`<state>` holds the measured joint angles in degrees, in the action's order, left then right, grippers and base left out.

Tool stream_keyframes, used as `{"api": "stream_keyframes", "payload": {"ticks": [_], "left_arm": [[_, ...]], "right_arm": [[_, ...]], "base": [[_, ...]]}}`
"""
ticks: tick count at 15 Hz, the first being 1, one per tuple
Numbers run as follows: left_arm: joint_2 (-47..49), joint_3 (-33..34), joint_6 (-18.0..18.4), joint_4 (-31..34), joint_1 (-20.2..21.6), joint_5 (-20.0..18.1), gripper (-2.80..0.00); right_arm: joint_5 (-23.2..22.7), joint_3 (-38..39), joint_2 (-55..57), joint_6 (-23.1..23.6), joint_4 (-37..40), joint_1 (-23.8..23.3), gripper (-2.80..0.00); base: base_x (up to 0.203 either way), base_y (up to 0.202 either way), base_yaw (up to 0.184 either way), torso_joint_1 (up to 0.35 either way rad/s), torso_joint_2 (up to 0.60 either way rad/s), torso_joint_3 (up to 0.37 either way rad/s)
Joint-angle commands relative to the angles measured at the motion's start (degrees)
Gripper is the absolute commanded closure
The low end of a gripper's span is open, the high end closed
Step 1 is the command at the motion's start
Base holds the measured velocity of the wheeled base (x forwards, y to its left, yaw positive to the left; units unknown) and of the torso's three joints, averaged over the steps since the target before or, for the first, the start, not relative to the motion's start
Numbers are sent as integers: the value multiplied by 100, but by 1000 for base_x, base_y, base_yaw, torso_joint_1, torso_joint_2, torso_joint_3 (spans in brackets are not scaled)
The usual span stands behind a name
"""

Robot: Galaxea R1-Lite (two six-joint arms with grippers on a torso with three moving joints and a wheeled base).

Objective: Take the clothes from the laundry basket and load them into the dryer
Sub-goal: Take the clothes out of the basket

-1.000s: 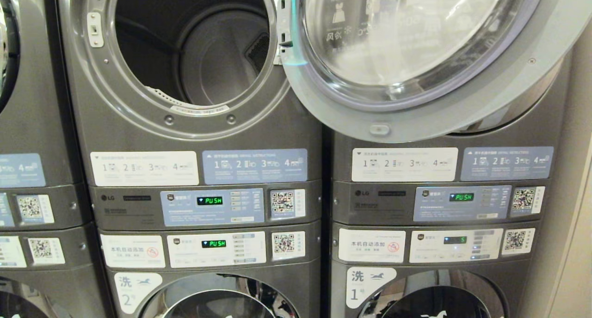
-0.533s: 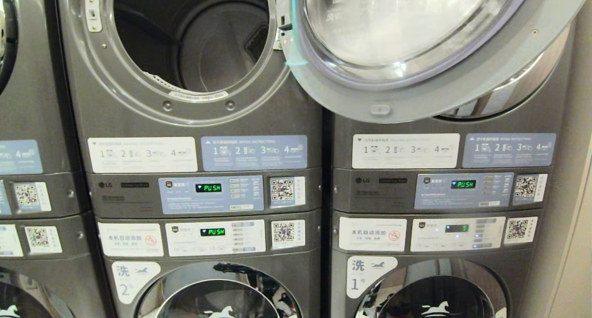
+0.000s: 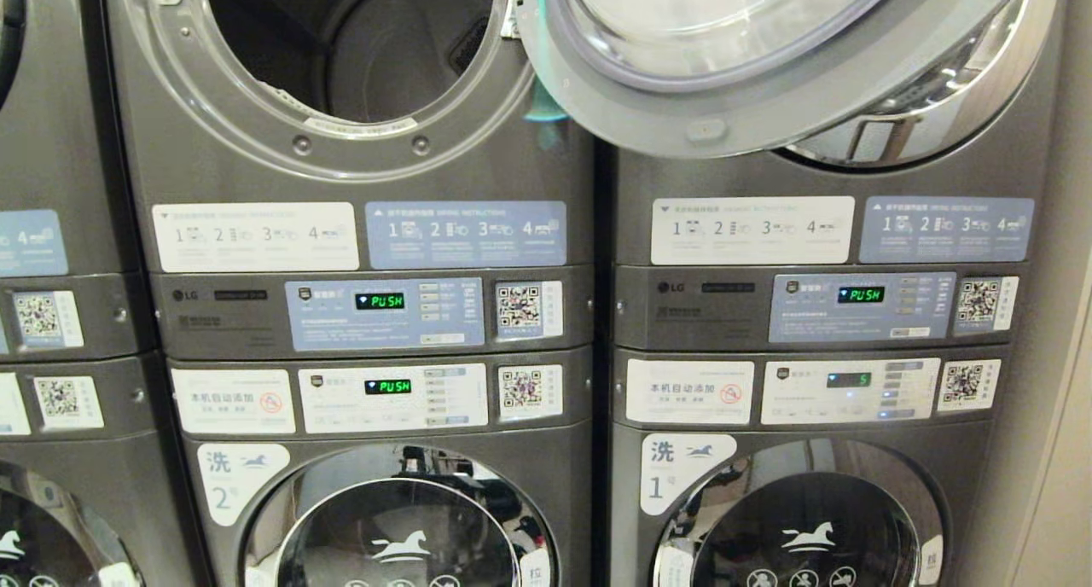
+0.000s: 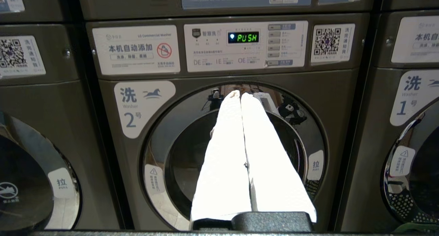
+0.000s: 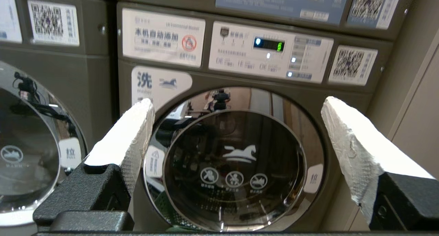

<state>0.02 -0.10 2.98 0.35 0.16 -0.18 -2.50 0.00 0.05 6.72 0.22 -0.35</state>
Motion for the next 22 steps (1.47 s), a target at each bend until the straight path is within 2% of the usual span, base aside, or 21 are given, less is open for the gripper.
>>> {"api": "stream_keyframes", "payload": {"ticks": [1, 4, 22], "left_arm": [[-2, 1, 1, 0, 2, 1, 0], [-2, 1, 9, 0, 2, 1, 0], [-2, 1, 1, 0, 2, 1, 0]], "right_arm": [[-5, 0, 4, 5, 3, 0, -280], [-5, 0, 4, 5, -4, 0, -280], [13, 0, 4, -13, 13, 0, -280]], "base": [[0, 0, 0, -175, 535, 357], [0, 0, 0, -86, 384, 220], [0, 0, 0, -10, 20, 18]]}}
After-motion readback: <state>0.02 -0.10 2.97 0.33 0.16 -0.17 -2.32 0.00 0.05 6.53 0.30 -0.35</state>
